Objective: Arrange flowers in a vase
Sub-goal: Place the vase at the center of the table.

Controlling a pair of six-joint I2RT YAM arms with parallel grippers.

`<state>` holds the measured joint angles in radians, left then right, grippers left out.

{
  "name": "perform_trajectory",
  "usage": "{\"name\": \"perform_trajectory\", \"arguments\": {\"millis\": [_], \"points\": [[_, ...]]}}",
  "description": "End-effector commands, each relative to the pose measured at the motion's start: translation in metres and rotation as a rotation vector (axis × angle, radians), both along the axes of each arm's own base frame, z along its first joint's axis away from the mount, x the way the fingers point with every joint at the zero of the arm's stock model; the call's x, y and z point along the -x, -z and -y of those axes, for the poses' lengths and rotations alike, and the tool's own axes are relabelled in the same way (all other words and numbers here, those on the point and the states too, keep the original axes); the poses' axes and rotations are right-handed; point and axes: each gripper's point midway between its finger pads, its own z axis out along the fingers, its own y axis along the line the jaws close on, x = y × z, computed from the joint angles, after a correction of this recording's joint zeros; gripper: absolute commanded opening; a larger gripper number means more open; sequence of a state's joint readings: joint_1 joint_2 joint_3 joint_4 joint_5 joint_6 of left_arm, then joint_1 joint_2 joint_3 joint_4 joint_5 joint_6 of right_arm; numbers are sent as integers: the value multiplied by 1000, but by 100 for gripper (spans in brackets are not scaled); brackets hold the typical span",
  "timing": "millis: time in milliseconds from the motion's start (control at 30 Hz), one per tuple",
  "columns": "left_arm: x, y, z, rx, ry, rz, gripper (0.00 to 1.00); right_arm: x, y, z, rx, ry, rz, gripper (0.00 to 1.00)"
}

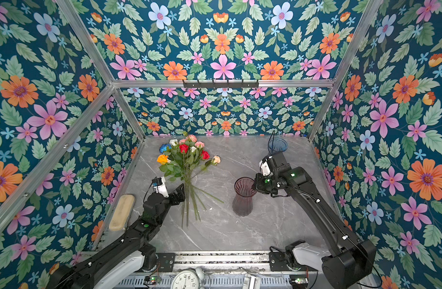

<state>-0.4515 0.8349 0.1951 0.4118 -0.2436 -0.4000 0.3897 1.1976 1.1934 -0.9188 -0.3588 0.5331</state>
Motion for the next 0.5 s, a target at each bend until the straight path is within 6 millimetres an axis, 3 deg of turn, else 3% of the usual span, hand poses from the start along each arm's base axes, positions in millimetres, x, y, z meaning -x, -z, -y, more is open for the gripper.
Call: {"name": "perform_trajectory", "arguments": {"millis": [0,467], "points": [[-1,-3,-5,-9,-25,14,98,-10,-10,-12,-52,-44,63,0],[1,-6,-9,0,-42,33,99,-2,-1,-34,-78,-95,39,0]]}}
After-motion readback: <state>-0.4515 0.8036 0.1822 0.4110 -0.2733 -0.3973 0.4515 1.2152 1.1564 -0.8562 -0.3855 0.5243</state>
